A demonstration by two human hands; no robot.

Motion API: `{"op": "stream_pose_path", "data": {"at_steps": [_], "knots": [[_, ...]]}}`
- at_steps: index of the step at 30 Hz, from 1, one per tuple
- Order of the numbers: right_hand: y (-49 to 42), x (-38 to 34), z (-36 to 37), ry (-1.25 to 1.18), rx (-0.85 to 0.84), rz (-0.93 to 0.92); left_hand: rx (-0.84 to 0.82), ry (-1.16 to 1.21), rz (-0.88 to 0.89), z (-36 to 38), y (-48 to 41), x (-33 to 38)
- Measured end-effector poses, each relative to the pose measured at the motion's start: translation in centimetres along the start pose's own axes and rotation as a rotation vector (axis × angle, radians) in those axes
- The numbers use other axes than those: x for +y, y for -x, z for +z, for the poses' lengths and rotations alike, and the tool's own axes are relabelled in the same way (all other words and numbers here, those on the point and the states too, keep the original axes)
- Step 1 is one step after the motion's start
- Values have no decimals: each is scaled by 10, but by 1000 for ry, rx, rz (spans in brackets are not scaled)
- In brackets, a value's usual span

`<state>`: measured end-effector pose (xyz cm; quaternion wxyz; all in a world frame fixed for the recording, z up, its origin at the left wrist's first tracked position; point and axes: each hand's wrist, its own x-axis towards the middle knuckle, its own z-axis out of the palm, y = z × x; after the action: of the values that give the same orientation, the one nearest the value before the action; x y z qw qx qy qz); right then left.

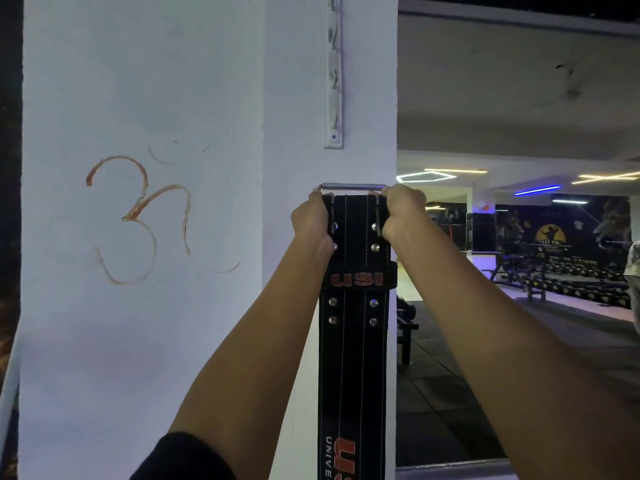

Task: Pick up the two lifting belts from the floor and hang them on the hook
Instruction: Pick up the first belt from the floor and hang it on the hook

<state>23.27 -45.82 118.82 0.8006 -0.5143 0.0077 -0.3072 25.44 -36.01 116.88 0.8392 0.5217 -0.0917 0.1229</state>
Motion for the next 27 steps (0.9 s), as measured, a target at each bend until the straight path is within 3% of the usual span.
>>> {"op": "stream_pose_path", "data": {"at_steps": [7, 14, 27], "knots": [[-12, 6, 10, -144, -32, -53, -43, -43, 178, 1, -22, 7], [-54, -19, 35, -88, -30, -138, -8, -47, 411, 25, -75, 34], [-138, -46, 80, -39, -99, -163, 79, -47, 542, 56, -163, 69]]}}
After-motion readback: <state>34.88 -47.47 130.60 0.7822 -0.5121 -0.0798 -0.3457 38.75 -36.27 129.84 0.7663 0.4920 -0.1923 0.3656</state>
